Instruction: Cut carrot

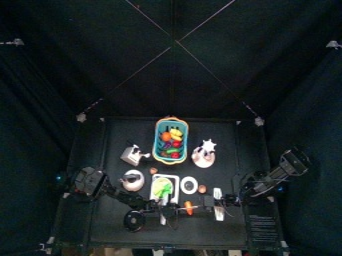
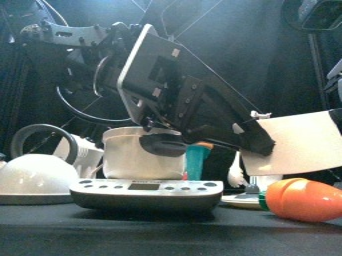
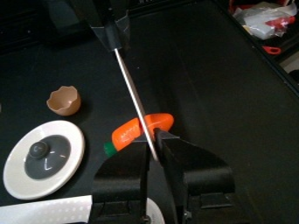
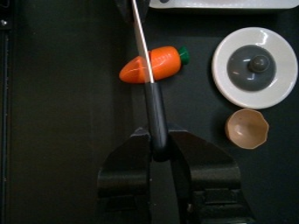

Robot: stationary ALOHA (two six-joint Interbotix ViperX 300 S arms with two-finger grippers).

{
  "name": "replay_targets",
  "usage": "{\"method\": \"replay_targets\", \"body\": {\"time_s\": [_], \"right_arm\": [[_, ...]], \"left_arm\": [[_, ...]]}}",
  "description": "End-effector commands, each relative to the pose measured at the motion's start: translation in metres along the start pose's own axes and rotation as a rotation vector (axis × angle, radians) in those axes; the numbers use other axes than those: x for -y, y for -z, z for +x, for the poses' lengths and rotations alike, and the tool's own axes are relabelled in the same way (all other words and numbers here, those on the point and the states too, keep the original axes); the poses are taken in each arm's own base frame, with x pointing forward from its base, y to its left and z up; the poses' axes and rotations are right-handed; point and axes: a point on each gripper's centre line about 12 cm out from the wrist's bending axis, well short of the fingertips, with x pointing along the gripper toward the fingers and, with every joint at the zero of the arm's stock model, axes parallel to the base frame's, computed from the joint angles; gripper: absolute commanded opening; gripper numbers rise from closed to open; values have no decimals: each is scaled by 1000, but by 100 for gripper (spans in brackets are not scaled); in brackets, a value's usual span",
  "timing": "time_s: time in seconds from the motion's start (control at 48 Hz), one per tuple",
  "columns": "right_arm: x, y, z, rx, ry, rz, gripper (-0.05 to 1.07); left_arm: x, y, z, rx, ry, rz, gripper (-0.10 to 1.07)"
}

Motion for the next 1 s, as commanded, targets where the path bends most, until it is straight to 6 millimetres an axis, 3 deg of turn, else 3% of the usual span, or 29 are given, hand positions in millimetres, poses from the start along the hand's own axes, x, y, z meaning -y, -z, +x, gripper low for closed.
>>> {"method": "replay_targets", "body": {"time_s": [0.0,0.271,0.979], "right_arm": [[2,-8,-4,25,-1,22,44],[1,-6,-2,16,-3,20,44],[-2,3,7,-37,2,34,44]], "left_arm": [[-5,-21,-4,46,0,-3,54],[-4,-11,0,-4,25,8,54],[-8,-10,6,-68,74,20,54]]}}
